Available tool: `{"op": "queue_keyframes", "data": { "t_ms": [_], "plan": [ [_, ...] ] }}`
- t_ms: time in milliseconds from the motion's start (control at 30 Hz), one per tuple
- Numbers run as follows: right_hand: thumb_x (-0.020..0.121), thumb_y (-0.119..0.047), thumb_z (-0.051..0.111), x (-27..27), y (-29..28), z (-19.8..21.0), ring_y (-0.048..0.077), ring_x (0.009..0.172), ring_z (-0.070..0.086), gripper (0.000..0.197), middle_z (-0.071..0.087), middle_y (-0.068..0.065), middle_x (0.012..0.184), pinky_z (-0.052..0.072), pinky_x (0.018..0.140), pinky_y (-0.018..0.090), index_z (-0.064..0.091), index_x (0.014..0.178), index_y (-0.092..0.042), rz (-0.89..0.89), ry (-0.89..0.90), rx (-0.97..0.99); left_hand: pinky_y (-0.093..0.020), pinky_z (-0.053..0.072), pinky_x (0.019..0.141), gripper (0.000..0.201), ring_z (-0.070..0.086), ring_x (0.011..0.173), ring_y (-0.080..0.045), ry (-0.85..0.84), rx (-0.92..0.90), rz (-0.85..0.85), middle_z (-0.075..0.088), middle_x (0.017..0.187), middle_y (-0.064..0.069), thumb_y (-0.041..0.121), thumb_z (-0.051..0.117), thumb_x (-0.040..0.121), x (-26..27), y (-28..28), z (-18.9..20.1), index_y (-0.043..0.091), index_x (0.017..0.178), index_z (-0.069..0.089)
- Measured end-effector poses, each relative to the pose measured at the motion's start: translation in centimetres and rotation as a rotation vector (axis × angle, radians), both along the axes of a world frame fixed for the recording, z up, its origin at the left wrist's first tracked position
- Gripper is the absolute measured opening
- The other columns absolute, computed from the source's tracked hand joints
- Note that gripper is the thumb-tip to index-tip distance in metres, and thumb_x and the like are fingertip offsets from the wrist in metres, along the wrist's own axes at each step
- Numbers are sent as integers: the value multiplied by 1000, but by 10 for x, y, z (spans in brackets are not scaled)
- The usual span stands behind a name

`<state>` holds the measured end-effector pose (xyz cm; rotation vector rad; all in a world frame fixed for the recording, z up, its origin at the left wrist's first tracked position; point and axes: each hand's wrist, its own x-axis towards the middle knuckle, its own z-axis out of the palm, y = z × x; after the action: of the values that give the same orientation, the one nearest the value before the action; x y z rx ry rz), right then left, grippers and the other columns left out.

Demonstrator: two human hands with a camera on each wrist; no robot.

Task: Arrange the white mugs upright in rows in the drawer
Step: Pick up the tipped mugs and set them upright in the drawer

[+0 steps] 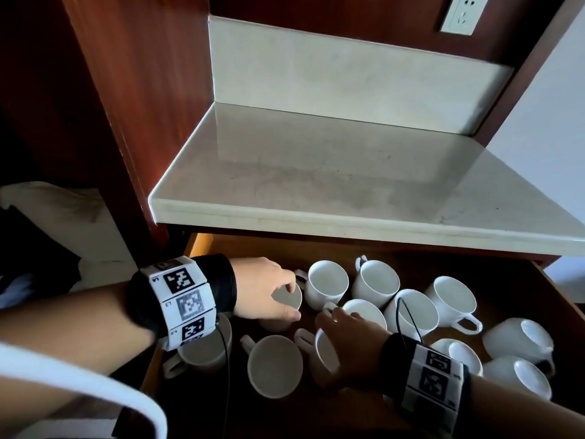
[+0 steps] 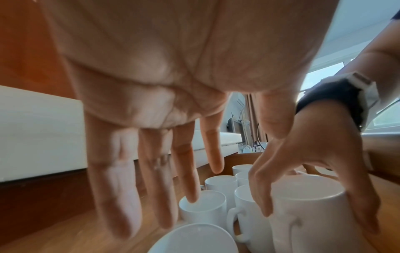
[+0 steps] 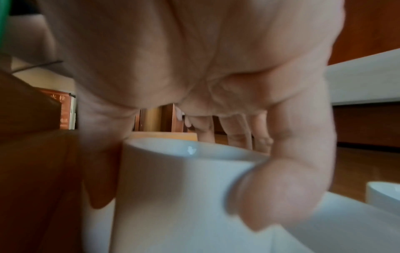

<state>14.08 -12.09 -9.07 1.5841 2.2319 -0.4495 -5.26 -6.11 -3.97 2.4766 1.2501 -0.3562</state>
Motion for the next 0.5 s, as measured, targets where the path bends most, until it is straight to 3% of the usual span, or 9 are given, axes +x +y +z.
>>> {"op": "queue_keyframes", "data": {
  "t_ms": [167, 233, 333, 400, 500],
  "plan": [
    [67, -38, 79, -13, 5, -19, 39, 124, 41, 80, 29, 17, 142, 44, 98, 48, 34, 130, -16, 28, -148, -22, -29, 44, 86, 58, 54, 108, -21, -4, -3, -52, 56, 124, -2, 64, 50, 87, -6, -3, -8, 23, 127, 50],
    [70, -39, 78, -19, 4, -23, 36, 127, 38, 80, 28, 20, 144, 41, 101, 45, 34, 132, -14, 47, -208, 4, -26, 41, 79, 56, 54, 108, -21, -14, 1, -72, 57, 124, -1, 64, 50, 87, -5, -2, -11, 23, 126, 51],
    [74, -40, 76, -24, 2, -22, 32, 130, 36, 77, 35, 17, 143, 40, 98, 39, 37, 133, -11, 55, -270, 57, -25, 36, 73, 51, 55, 104, -19, -54, -7, -100, 58, 120, 0, 62, 50, 87, -1, -1, -15, 23, 119, 53],
    [75, -39, 74, -27, 3, -24, 31, 130, 37, 70, 45, 14, 137, 40, 97, 40, 43, 130, -12, 54, -295, 95, -26, 38, 73, 49, 53, 95, -14, -84, -32, -107, 59, 118, 3, 63, 50, 87, 1, -1, -18, 24, 116, 53],
    [89, -30, 60, -32, 2, -30, 32, 132, 35, 47, 51, 13, 132, 32, 102, 43, 48, 131, -13, 66, -309, 111, -30, 47, 80, 45, 53, 91, -11, -104, -47, -105, 60, 112, 6, 65, 50, 86, 5, -1, -21, 28, 110, 53]
  ]
}}
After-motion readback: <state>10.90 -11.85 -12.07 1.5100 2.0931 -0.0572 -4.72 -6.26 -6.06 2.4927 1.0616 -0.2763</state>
